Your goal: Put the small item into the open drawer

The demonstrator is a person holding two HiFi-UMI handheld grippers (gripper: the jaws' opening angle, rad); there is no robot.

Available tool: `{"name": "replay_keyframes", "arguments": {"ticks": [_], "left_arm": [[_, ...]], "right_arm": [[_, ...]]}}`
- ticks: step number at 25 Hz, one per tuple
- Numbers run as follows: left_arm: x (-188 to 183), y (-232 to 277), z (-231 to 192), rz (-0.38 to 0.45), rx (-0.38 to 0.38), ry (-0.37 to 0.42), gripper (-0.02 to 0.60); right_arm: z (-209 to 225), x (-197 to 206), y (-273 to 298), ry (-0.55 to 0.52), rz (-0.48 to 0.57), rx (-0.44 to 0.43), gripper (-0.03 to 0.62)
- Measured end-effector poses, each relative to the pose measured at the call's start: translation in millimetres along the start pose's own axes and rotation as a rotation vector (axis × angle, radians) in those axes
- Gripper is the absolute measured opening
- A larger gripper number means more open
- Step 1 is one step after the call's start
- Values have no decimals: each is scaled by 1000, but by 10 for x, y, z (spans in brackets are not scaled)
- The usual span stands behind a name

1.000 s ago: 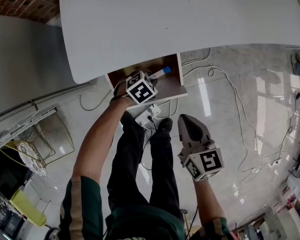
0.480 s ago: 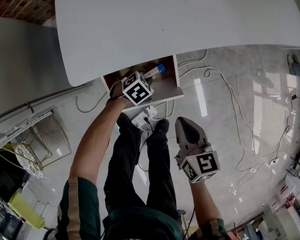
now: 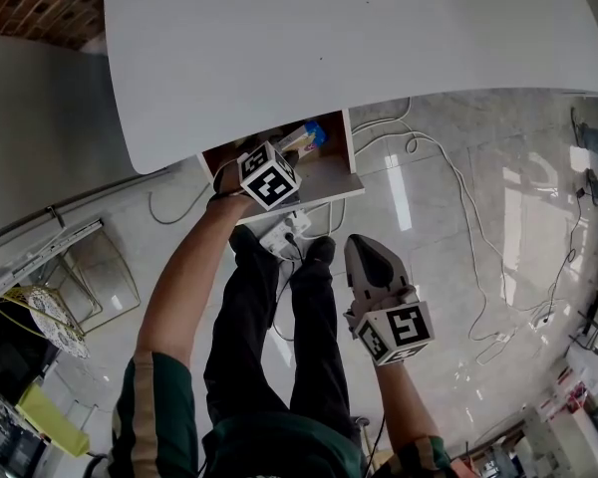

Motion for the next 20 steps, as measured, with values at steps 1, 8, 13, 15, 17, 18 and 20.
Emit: {"name": "replay_keyframes", "arguments": {"ticks": [1, 8, 13, 15, 17, 18, 20], "left_arm": [[1, 1, -7, -1, -9, -1, 161], [15, 17, -63, -12, -86, -2, 194], [73, 30, -103, -31, -138, -15, 198], [91, 6, -113, -25, -144, -27, 198], [106, -26, -109, -22, -142, -35, 198], [112, -48, -102, -20, -139, -36, 191], [106, -102, -92, -8, -143, -26, 154]], "right_arm": [[2, 3, 0, 4, -2, 1, 24], [5, 29, 9, 23, -12, 7, 23], [25, 37, -1, 22, -4, 0, 24], [26, 38, -4, 29, -4, 2, 23], [10, 41, -8, 39, -8, 6, 23], [0, 42, -9, 40, -9, 6, 23], [-17, 27, -2, 38, -8, 5, 23]]}}
Point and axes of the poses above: the fingertips, and each gripper's own axes: y forward along the fingers, z to its right, x out of its underside, the point moved 10 cm from there along -y, backward along the fingers
